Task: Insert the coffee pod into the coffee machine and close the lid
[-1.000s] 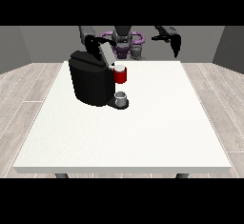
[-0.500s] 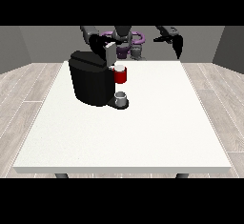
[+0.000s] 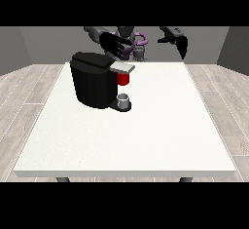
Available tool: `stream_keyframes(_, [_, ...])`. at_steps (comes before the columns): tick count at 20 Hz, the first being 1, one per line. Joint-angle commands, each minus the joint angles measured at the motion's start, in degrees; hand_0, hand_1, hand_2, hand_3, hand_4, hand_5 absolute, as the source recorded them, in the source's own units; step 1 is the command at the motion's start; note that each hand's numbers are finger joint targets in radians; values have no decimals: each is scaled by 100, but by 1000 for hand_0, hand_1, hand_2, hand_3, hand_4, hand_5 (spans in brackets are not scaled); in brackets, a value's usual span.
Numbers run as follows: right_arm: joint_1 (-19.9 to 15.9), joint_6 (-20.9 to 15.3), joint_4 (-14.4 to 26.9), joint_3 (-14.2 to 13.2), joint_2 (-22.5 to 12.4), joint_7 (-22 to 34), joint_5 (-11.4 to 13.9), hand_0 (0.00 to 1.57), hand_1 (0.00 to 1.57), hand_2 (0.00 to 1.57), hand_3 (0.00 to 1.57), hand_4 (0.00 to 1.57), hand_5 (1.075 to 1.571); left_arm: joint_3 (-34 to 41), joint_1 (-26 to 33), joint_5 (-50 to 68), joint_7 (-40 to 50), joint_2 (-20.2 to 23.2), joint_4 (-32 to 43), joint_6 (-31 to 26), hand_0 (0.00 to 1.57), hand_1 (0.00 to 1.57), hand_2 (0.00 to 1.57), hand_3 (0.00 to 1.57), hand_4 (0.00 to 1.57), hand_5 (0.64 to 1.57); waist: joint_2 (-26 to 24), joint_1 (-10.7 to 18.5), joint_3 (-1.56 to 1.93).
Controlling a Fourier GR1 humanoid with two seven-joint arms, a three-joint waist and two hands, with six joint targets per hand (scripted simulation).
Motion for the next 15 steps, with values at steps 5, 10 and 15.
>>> stream_keyframes(5, [187,242,-151,218,348,-285,-1,0,0,0,0,67,1571,-208,339,-165,-552,-251,51,177,0,0,0,0,165,1571,-259,-209,-3])
stream_keyframes(10, [1047,288,-621,706,582,-862,-489,0,0,0,0,275,1571,-203,504,-142,-789,-323,205,176,0,0,0,0,192,1571,-564,-431,-2])
stream_keyframes(15, [2286,40,-1155,1115,590,-372,-1340,0,0,0,0,157,1571,-64,947,-170,-545,-310,428,367,0,0,0,0,192,1571,-1417,-916,-2])
